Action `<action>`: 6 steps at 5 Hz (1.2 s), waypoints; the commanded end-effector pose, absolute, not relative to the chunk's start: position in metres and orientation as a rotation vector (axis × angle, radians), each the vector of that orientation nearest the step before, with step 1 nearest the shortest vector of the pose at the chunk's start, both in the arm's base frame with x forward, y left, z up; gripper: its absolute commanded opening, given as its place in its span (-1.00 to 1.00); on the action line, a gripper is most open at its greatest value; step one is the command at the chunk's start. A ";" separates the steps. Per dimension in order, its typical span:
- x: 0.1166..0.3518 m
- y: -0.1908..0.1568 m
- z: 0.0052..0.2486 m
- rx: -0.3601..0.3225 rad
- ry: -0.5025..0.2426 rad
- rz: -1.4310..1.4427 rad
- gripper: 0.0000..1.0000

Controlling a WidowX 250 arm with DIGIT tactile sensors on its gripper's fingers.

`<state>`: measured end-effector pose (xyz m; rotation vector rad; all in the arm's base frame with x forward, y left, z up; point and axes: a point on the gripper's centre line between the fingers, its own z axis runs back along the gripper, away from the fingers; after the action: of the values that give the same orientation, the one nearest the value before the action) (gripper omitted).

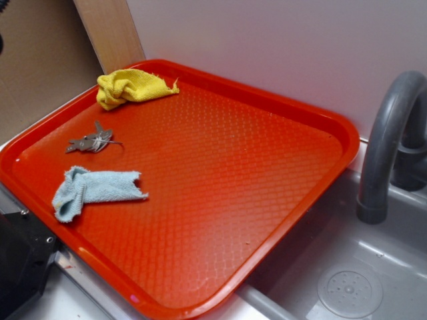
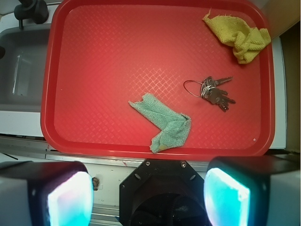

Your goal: Grab the silver keys.

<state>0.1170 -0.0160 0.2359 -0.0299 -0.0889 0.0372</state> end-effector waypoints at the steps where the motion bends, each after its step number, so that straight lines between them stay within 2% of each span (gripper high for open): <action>1: 0.117 -0.016 0.236 -0.030 -0.089 0.037 1.00; 2: 0.166 0.023 0.192 0.062 -0.138 -0.108 1.00; 3: 0.190 0.041 0.170 0.082 -0.229 -0.355 1.00; 4: 0.199 0.065 0.148 0.082 -0.187 -0.610 1.00; 5: 0.179 0.069 0.140 0.089 -0.140 -0.803 1.00; 6: 0.162 0.062 0.124 0.114 -0.041 -0.925 1.00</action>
<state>0.1538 0.0720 0.1159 0.0938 -0.0197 -0.8839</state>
